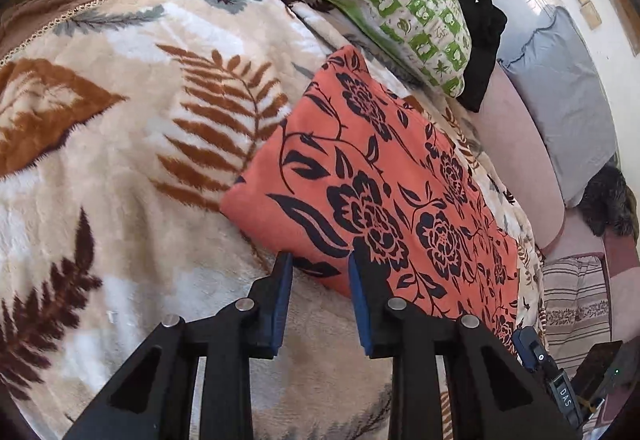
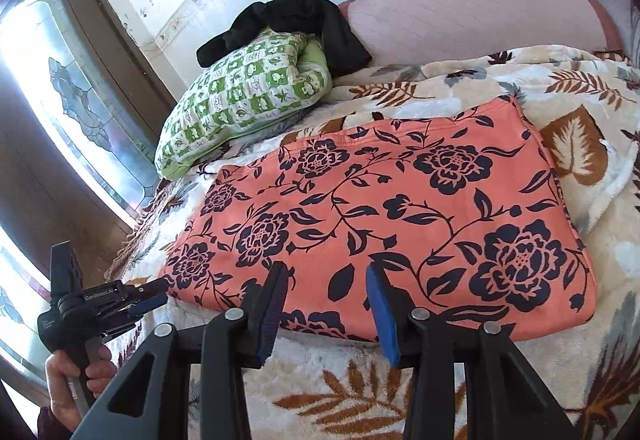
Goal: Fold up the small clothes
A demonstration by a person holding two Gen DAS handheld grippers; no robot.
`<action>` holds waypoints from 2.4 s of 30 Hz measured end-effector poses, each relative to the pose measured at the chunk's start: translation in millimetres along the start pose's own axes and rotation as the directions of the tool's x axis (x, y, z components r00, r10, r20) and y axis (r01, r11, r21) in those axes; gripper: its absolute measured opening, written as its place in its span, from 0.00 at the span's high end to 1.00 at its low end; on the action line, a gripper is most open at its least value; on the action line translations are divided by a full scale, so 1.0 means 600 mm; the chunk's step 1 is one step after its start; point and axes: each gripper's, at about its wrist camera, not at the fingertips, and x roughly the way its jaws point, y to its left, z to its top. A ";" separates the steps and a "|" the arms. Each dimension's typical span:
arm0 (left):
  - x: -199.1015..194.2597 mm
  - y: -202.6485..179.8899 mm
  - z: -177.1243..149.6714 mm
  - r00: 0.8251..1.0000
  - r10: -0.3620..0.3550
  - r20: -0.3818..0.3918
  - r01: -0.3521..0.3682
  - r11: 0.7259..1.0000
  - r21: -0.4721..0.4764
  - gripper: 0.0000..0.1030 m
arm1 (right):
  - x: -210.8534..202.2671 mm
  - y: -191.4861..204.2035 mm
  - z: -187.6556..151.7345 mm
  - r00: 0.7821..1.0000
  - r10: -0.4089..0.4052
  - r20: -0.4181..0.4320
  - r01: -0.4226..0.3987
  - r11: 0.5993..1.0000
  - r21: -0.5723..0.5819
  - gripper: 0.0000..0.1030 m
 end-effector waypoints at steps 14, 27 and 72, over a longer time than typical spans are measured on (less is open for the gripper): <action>0.042 -0.004 0.040 0.996 0.019 0.089 -0.010 0.995 -0.095 0.18 | 0.110 0.008 -0.039 0.989 -0.053 -0.139 0.038 0.994 -0.105 0.62; 0.059 -0.001 0.044 0.991 -0.027 0.132 0.044 0.991 -0.126 0.41 | 0.106 -0.010 -0.040 0.990 0.007 -0.143 -0.015 0.999 -0.051 0.63; 0.181 -0.511 -0.226 0.996 -0.002 0.089 -0.069 0.621 0.781 0.68 | -0.119 -0.359 0.072 0.975 -0.006 0.221 -0.114 0.843 0.526 0.68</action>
